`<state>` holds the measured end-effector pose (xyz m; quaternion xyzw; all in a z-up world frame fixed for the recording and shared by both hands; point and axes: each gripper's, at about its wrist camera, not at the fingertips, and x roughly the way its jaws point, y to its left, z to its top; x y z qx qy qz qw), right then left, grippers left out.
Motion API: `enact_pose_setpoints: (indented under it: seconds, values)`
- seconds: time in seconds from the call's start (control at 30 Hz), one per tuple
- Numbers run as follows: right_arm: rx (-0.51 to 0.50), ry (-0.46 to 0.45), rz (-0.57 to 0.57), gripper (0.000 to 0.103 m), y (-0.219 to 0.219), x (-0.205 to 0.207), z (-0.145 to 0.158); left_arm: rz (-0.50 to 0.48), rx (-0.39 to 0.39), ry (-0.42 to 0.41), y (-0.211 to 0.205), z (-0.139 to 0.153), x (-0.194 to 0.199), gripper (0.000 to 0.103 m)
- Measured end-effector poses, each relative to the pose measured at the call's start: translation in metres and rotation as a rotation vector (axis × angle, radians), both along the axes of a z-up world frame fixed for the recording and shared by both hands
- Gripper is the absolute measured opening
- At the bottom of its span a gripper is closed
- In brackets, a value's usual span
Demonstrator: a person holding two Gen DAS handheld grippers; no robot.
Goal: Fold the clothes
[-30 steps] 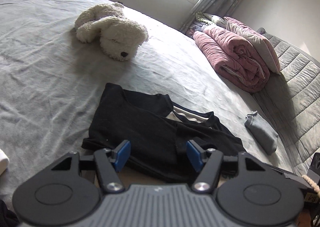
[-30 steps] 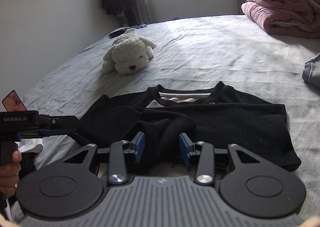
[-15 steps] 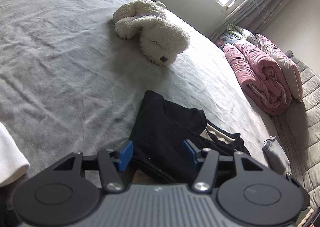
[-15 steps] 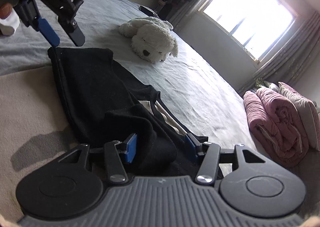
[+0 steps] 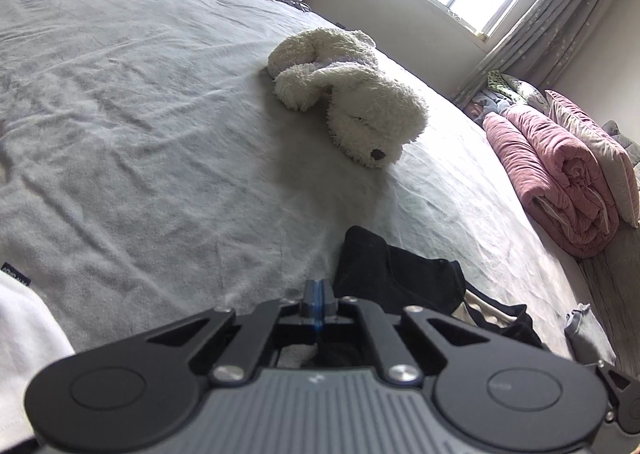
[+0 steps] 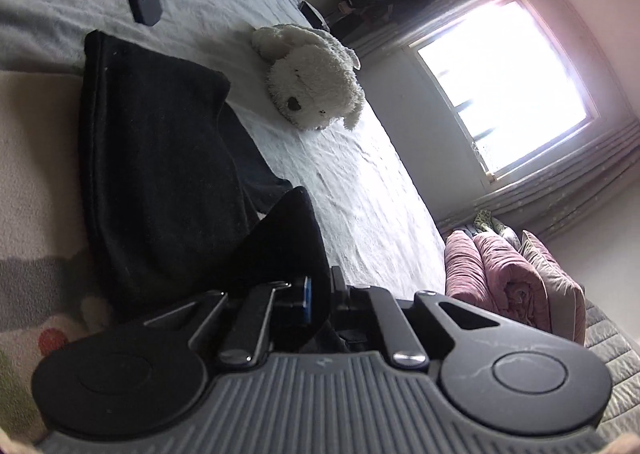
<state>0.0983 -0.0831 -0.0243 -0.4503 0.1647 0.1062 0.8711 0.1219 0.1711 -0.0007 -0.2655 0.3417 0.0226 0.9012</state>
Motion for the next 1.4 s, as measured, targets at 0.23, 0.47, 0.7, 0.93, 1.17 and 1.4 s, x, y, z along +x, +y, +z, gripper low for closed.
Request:
enact_pose_setpoints:
  seconds: [0.23, 0.47, 0.7, 0.93, 1.17, 1.4]
  values:
    - [0.339, -0.061, -0.112, 0.006, -0.024, 0.016, 0.085, -0.015, -0.059, -0.082, 0.006, 0.006, 0.001, 0.0]
    - [0.482, -0.083, -0.105, 0.006, -0.004, 0.024, 0.139, -0.029, -0.073, -0.114, 0.002, 0.006, 0.0, 0.0]
    - [0.52, -0.134, -0.093, 0.006, 0.011, 0.022, 0.153, -0.141, -0.088, -0.128, -0.014, -0.003, 0.0, 0.0]
    - [0.607, -0.107, -0.185, 0.006, -0.031, 0.027, 0.136, -0.247, 0.005, -0.054, -0.038, -0.027, 0.003, 0.0]
    - [0.777, -0.001, -0.313, 0.006, -0.099, 0.025, 0.103, -0.26, 0.106, -0.062, -0.055, -0.034, -0.003, 0.0]
    - [0.982, 0.142, -0.467, 0.006, -0.159, 0.016, 0.049, -0.278, 0.2, -0.077, -0.066, -0.033, -0.007, 0.0]
